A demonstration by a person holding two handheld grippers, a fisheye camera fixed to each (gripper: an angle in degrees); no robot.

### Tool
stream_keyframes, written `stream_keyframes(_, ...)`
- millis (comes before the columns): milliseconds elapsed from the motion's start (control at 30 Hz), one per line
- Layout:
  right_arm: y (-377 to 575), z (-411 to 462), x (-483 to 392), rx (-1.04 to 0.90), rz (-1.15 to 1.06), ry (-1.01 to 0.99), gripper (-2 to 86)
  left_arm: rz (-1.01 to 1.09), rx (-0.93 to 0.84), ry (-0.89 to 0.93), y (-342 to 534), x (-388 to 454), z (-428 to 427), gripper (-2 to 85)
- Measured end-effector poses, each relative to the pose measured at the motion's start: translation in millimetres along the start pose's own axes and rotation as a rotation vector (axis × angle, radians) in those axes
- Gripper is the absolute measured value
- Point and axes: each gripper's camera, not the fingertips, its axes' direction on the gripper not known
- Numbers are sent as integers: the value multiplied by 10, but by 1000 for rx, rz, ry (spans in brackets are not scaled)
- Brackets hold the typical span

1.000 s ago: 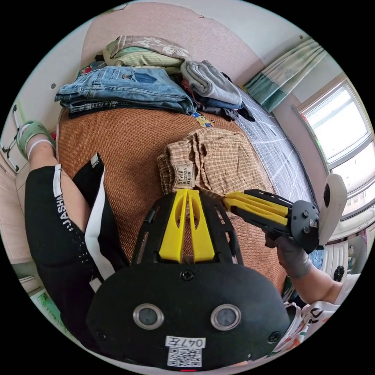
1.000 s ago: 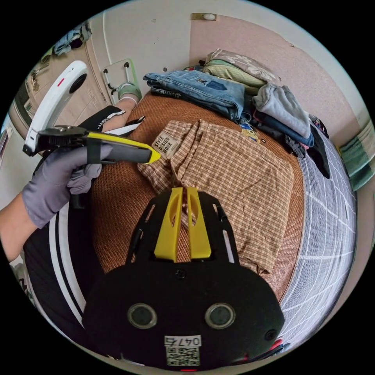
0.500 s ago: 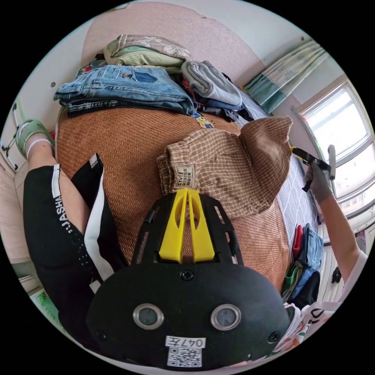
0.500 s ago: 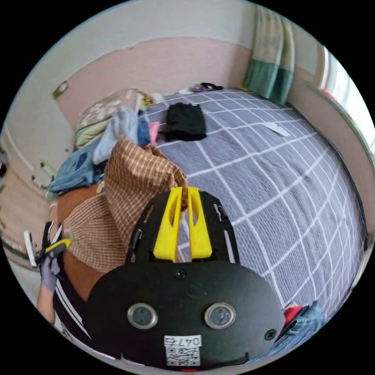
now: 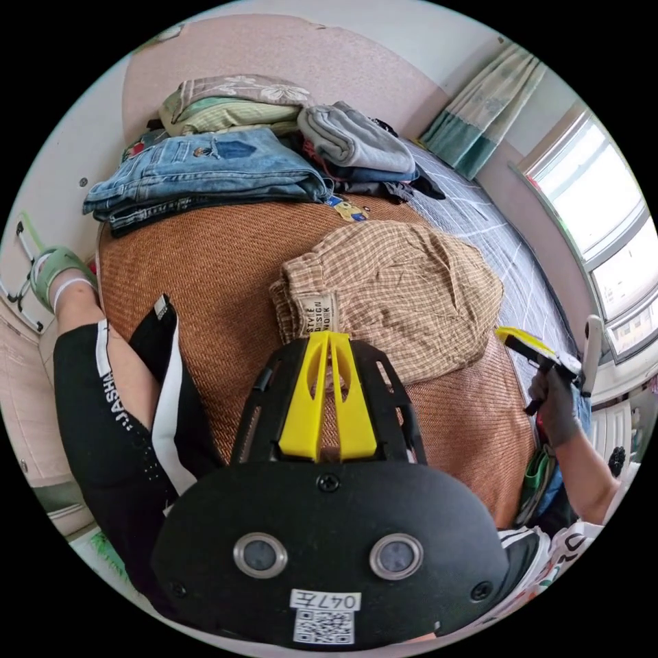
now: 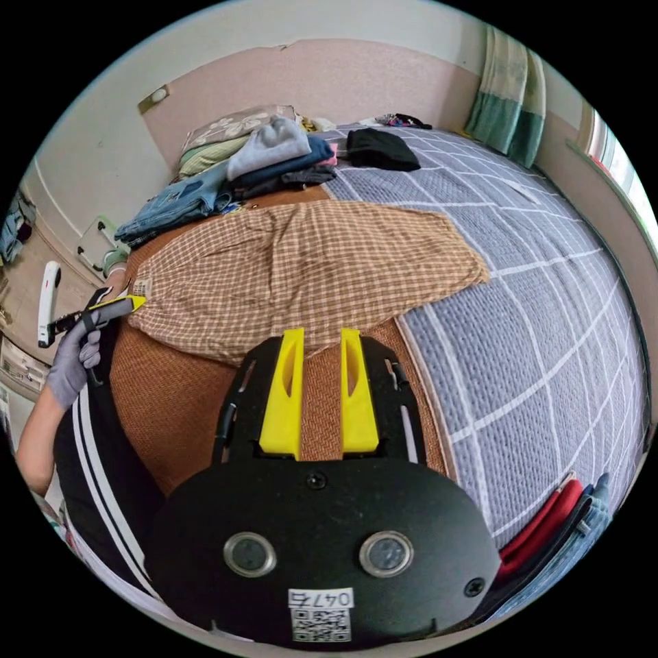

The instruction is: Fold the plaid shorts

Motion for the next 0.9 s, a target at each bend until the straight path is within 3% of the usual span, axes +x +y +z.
stream_keyframes(200, -47, 293, 101, -20, 134, -51, 45, -31, -24, 31, 13, -137, -32, -10)
stream_keyframes(367, -469, 552, 165, -94, 109, 3, 26, 30, -67, -14, 16, -80, -70, -10)
stream_keyframes(567, -880, 801, 202, -194, 53, 34, 4, 75, -107, 54, 36, -113, -98, -10)
stream_keyframes(900, -614, 799, 89, -289, 24, -33, 1, 77, 79, -14, 135, -236, -474, -10)
